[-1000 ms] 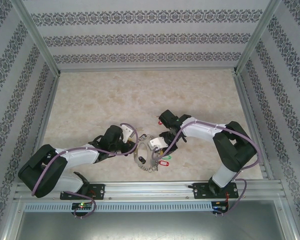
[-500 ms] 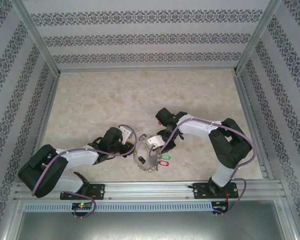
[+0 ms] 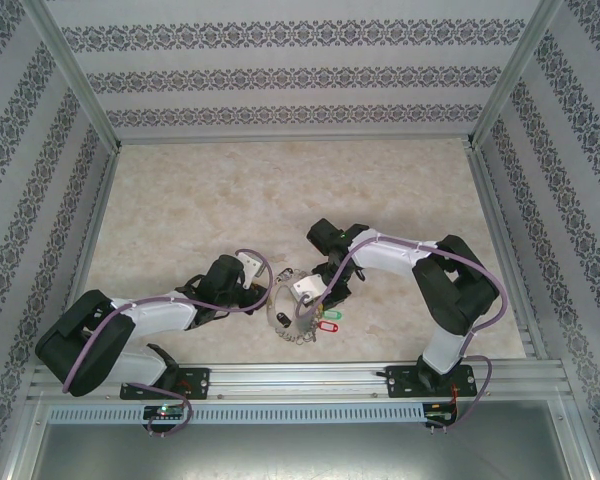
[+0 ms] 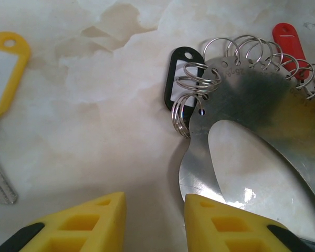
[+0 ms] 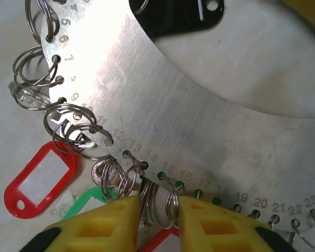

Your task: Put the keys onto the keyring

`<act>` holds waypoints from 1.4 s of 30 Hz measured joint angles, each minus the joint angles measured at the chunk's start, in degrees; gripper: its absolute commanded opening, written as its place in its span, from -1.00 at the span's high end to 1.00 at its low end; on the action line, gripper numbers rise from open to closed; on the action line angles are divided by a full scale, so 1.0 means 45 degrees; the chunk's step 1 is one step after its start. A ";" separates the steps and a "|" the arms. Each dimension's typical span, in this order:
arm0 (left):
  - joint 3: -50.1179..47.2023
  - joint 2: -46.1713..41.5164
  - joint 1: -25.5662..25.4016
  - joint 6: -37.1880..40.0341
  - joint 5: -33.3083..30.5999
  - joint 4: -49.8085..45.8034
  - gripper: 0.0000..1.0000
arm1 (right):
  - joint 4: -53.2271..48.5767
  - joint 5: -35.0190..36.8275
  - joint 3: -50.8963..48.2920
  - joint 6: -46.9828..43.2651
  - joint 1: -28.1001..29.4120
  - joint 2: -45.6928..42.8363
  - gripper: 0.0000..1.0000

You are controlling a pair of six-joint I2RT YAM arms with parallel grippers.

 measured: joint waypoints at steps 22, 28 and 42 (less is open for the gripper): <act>0.0000 0.0146 0.0092 -0.0267 -0.0005 0.0000 0.29 | 0.0510 0.0384 -0.1015 0.1151 0.0024 -0.1365 0.52; -0.0010 0.0146 0.0141 -0.0267 -0.0044 -0.0005 0.27 | 0.0850 0.0291 -0.1399 0.1617 -0.0291 -0.2074 0.53; 0.0034 0.0214 0.0146 0.0131 0.0189 -0.0117 0.27 | 0.1511 -0.0005 -0.1967 0.2798 -0.0374 -0.2098 0.42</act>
